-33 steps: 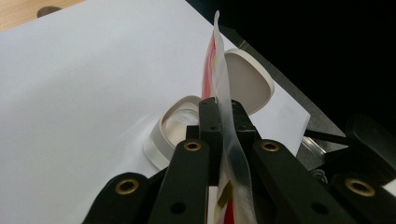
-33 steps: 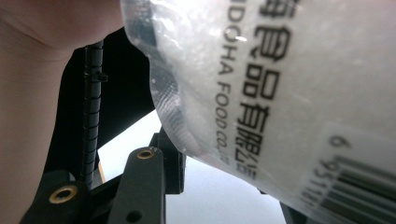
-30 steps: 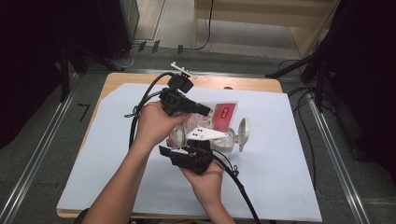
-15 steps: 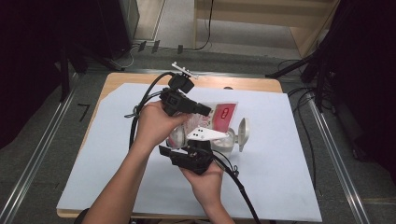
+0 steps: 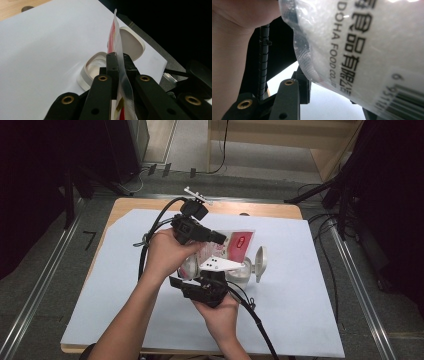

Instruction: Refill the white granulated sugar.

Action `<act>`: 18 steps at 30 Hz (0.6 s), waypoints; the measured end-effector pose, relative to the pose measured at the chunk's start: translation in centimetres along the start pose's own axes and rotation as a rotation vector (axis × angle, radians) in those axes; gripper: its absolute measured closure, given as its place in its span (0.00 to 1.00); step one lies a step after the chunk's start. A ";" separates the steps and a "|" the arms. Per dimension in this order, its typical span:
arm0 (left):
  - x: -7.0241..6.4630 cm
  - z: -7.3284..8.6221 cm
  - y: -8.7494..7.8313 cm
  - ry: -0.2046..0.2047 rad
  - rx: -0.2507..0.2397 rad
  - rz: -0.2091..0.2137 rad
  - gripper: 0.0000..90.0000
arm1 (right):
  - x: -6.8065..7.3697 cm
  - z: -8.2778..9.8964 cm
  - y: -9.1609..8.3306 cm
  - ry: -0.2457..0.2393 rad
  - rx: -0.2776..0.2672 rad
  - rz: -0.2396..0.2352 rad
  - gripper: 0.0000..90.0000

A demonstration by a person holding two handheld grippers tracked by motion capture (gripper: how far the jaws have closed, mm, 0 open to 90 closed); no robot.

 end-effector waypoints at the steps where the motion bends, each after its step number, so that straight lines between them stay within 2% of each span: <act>1: 0.0 0.0 0.0 -0.004 -0.005 0.001 0.98 | 0.0 0.0 0.0 0.000 0.000 -0.001 0.69; 18: 0.0 0.0 0.1 -0.002 -0.007 0.001 0.98 | 0.0 0.0 -0.1 0.004 0.006 0.005 0.70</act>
Point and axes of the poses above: each handheld gripper's, and its own axes: y roughly forward along the jaws, z roughly out of its underside, x roughly to its left, the point moved 6 cm from there along y, roughly forward along the jaws, and after that the axes turned 8 degrees about -x, right-handed, at the moved point
